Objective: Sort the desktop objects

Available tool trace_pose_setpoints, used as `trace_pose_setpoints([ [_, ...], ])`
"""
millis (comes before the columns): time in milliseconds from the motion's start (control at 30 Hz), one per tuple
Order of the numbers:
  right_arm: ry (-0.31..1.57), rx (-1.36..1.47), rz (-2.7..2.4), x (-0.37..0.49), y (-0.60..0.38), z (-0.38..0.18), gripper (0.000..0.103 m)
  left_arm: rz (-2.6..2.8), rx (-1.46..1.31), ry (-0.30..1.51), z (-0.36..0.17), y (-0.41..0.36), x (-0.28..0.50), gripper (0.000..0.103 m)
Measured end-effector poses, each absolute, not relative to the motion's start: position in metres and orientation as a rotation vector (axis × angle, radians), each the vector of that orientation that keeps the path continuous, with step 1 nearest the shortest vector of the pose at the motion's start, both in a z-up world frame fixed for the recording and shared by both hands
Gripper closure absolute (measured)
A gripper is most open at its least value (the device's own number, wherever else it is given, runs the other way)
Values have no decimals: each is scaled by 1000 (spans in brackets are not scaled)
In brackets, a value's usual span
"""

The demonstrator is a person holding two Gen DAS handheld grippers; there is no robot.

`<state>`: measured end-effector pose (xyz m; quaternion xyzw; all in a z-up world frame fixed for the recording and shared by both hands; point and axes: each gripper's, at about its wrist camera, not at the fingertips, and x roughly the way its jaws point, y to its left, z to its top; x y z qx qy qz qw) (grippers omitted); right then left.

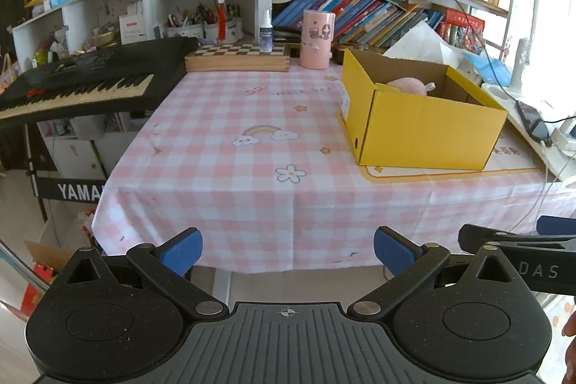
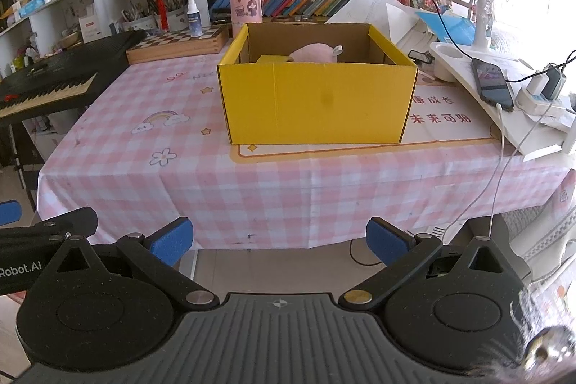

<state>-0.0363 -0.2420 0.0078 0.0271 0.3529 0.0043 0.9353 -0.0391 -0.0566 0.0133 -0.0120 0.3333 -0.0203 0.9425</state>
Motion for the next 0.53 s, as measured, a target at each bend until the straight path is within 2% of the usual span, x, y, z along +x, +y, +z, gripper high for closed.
trace_pose_setpoints([
  [533,746,57,29,-37,-242,3,0,-29,-24,692,13,-58,-39,0],
])
